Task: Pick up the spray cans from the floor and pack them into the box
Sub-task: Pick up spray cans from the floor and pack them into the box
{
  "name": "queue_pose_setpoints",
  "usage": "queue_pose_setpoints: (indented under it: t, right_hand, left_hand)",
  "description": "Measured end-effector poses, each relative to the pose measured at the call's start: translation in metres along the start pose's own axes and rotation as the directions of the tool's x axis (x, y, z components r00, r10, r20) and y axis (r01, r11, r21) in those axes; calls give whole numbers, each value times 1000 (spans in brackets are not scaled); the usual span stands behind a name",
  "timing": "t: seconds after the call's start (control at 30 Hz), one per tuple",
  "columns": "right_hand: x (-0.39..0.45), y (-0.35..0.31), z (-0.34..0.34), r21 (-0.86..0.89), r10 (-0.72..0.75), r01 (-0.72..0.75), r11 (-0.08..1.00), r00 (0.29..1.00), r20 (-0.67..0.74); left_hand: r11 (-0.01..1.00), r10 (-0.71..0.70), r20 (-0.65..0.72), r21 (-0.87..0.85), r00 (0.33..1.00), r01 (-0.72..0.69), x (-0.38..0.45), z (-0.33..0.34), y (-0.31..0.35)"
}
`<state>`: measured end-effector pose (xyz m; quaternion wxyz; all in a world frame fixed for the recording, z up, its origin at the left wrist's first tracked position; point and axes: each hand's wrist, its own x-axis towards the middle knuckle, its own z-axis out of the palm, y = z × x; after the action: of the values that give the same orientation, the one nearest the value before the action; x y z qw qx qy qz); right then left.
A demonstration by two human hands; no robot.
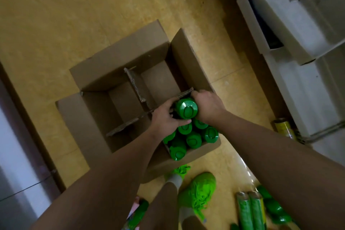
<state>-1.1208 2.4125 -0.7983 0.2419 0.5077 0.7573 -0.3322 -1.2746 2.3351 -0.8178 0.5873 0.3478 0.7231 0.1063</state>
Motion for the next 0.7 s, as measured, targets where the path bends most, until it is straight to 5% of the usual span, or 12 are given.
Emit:
queue_pose_setpoints:
  t: [0.3, 0.7]
  right_hand:
    - [4, 6, 26, 78, 11, -13, 997, 1000, 21]
    - [-4, 5, 36, 205, 42, -39, 978, 999, -13]
  left_hand:
    - [969, 44, 177, 232, 983, -86, 3, 9, 14]
    - [957, 10, 106, 289, 994, -40, -4, -3, 10]
